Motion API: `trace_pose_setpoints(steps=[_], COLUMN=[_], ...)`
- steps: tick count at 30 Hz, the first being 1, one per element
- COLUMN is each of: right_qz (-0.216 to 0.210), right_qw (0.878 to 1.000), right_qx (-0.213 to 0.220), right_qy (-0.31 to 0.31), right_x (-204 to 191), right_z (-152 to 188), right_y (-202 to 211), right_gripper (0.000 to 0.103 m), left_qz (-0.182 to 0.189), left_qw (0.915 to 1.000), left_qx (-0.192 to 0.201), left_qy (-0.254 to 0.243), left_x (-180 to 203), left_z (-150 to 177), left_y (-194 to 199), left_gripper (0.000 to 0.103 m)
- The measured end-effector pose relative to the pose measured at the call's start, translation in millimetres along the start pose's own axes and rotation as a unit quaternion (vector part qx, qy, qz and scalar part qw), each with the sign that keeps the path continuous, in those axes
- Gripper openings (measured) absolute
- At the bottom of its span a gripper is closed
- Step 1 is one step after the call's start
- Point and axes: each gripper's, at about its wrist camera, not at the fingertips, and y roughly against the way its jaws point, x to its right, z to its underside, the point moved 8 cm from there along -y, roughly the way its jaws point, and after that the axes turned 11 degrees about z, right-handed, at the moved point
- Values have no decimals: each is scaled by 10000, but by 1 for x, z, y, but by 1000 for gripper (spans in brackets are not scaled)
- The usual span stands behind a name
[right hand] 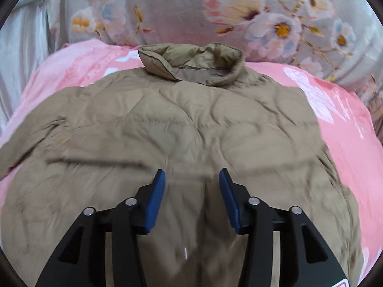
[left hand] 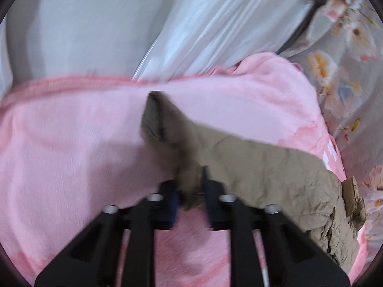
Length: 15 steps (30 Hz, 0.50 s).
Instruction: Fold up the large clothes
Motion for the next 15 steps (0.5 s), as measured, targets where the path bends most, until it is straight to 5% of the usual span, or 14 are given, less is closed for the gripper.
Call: trace_pose_setpoints(steps=[7,11,15], right_qz=[124,145,106], right_qw=[9999,9995,9983], right_qx=[-77,-110,-161], right_qy=[-26,-254,-549], right_x=[29,47,69], right_z=[42,54,60], right_y=[34,41,45], right_gripper=[57,57,57], left_qz=[1049,1921,2597], left_qw=[9893,9641,9337], left_qx=[210,100,-397], left_qy=[-996,-1831,-2433], left_x=[137,258,349], left_z=[-10,23,93], left_y=[29,49,56], left_gripper=[3,3,3])
